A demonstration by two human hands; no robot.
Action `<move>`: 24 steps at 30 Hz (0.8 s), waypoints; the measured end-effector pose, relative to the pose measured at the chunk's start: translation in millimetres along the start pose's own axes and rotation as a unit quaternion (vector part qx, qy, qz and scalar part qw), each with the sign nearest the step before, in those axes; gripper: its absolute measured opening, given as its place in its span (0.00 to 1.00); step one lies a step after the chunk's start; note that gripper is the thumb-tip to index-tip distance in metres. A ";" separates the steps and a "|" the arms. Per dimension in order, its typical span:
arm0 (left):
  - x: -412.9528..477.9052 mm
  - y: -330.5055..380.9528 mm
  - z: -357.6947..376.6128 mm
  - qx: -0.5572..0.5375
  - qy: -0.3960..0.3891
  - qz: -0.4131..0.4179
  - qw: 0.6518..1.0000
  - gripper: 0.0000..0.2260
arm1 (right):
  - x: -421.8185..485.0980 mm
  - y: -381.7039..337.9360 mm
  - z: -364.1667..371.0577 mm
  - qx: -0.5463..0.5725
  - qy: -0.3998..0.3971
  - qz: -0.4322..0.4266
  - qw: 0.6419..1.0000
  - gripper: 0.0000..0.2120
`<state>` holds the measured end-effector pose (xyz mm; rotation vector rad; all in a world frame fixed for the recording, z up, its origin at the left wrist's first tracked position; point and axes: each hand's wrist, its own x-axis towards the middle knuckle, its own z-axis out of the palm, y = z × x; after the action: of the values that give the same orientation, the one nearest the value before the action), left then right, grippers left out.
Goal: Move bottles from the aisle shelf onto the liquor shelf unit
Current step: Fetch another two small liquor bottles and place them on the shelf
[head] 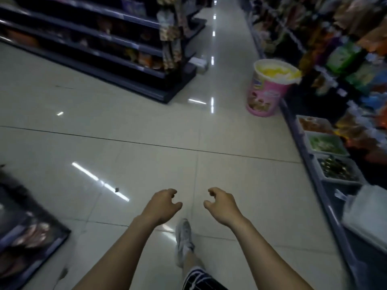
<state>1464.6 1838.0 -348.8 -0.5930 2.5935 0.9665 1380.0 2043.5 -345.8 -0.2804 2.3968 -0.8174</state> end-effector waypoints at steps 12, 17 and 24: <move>177.5 -105.4 -224.1 -0.066 0.121 -0.161 0.977 0.24 | 287.9 -246.4 27.6 -0.088 -0.156 -0.133 0.975 0.31; 250.8 -155.3 -291.7 -0.092 0.147 -0.197 0.965 0.26 | 384.7 -341.0 45.1 -0.125 -0.176 -0.176 0.960 0.30; 388.6 -245.0 -407.0 -0.137 0.165 -0.209 0.954 0.26 | 544.3 -485.3 85.0 -0.158 -0.192 -0.196 0.948 0.30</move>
<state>1188.0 1290.1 -351.1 -1.4187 2.4495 1.1611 995.9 1417.9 -353.8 -0.9773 2.1122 -0.4762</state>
